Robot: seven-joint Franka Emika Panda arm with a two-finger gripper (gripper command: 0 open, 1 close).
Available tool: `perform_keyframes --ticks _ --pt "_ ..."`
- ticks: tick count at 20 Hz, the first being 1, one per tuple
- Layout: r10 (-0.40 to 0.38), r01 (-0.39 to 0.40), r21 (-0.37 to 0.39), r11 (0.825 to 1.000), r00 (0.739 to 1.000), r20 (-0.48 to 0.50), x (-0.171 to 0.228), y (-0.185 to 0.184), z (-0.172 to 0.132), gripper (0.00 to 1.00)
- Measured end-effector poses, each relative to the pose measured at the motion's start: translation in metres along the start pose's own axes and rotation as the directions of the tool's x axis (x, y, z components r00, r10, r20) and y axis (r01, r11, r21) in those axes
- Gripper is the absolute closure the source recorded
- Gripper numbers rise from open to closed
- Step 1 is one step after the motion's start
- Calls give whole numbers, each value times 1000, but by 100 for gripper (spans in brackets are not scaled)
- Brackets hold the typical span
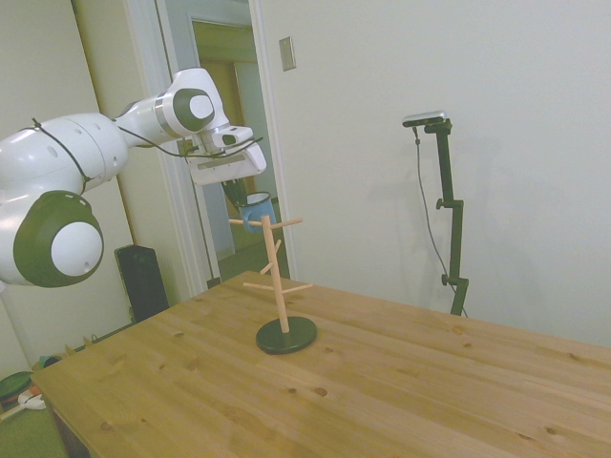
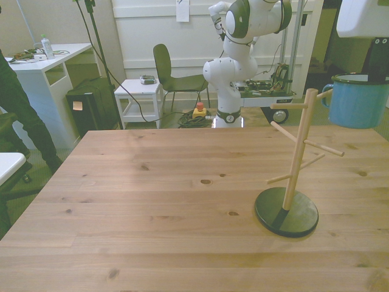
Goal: Hang the mug
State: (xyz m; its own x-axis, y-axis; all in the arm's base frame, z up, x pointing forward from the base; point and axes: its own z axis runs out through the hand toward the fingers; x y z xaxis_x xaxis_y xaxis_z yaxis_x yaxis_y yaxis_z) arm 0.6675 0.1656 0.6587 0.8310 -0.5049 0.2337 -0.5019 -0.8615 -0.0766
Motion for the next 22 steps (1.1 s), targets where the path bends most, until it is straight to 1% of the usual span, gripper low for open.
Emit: perform_keyframes --ticks 12,13,22 --pt "3 -3 -6 1000 1000 3 8 5 6 100" --pt "3 -3 -7 1000 1000 4 8 5 8 0" --pt "4 -4 -10 1000 1000 7 9 5 10 0"
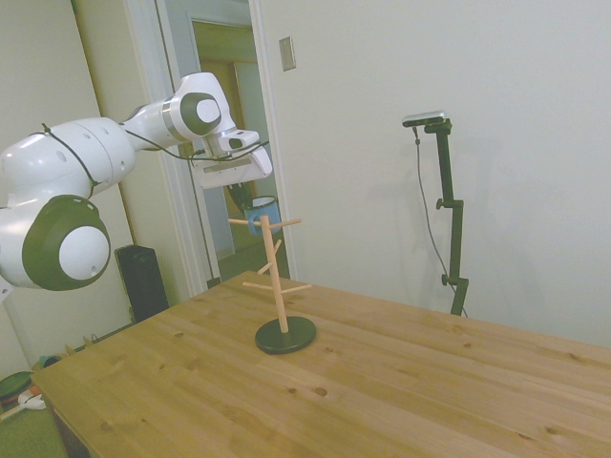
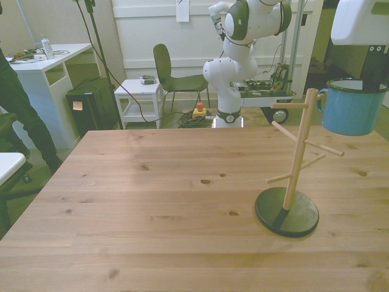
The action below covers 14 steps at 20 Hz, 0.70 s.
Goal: Hang the mug
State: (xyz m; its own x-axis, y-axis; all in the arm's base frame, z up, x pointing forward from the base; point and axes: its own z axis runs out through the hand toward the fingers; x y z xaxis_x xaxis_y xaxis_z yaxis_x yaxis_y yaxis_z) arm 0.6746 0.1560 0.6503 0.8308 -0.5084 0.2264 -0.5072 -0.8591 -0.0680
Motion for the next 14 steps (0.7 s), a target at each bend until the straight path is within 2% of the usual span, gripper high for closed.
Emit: perform_keyframes --ticks 14 --pt "12 -12 5 1000 1000 -9 4 7 -7 0"
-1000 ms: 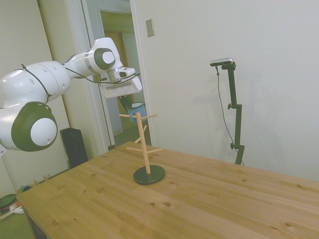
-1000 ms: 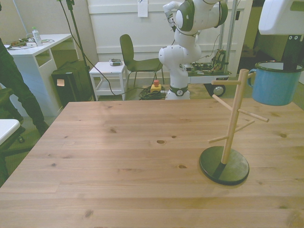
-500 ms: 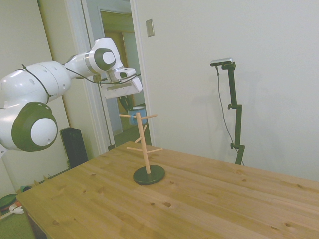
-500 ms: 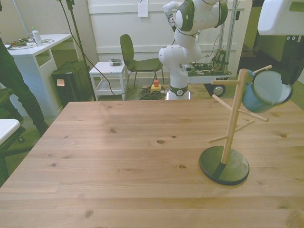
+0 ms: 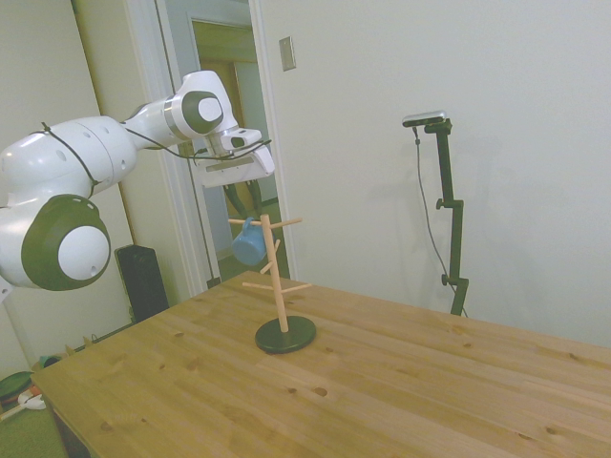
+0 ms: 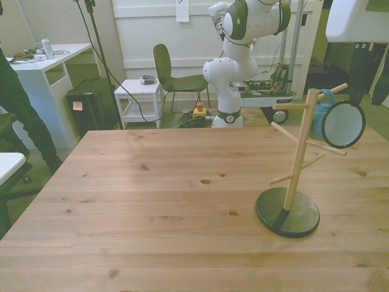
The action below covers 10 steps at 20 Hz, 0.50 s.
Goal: Hang the mug
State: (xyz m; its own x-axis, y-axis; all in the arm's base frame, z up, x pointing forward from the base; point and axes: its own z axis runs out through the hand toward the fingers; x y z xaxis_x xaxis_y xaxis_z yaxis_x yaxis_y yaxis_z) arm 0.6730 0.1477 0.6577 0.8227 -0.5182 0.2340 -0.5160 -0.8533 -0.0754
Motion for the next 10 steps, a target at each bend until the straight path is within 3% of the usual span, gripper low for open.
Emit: perform_keyframes --ticks 5,10 --pt "-6 7 28 1000 1000 -22 -9 4 -29 0" --pt "-37 41 61 997 998 -51 -42 14 -70 0"
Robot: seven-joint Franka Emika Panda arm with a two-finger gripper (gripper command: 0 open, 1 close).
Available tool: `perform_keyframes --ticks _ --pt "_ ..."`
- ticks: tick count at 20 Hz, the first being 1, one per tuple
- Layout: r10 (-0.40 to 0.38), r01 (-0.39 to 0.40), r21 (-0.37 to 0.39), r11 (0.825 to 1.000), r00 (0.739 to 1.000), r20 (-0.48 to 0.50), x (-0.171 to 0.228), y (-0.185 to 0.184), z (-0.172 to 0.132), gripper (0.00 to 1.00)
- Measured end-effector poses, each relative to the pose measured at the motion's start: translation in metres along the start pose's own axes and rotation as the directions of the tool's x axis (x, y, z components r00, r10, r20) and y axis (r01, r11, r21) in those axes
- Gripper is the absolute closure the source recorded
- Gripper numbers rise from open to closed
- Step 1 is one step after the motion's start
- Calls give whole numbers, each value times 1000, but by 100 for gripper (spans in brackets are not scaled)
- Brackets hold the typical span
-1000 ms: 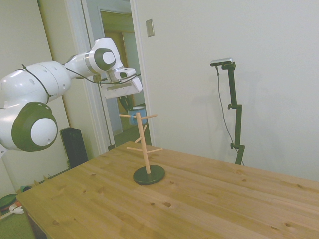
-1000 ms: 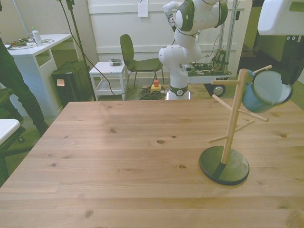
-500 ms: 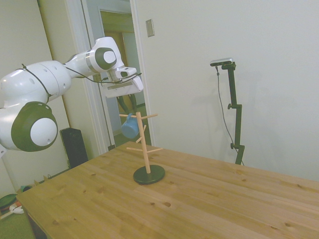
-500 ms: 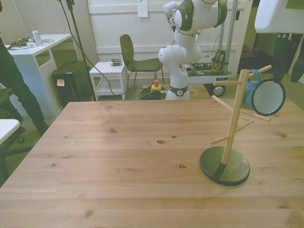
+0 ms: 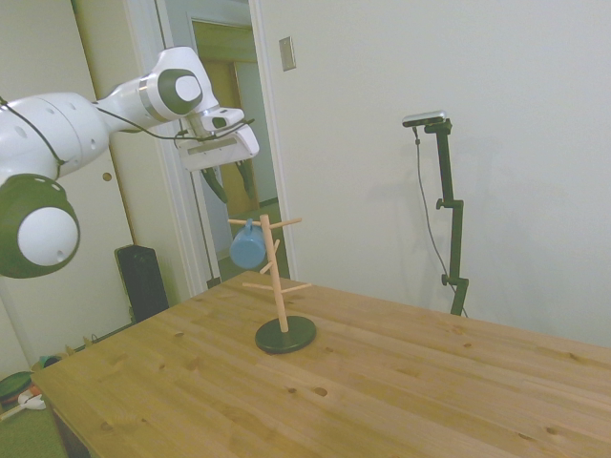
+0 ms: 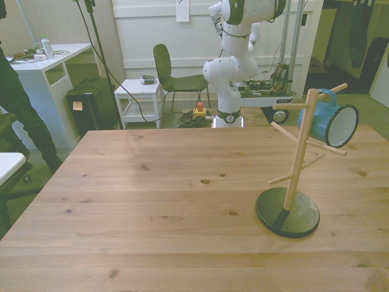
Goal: Hang the mug
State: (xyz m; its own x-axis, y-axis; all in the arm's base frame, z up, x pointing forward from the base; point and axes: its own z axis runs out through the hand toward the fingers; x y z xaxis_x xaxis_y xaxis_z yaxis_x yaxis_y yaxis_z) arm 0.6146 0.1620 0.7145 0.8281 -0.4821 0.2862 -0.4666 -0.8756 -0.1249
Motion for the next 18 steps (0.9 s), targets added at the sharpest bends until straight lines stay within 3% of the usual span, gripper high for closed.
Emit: perform_keyframes --ticks 4,8,13,18 --pt "0 1 33 999 1000 -15 -25 18 -29 0" --pt "49 -48 63 997 999 -21 -41 45 -40 0" --pt "93 -93 77 993 996 10 -66 86 -28 0" --pt "149 -151 48 987 988 40 -96 131 8 0"
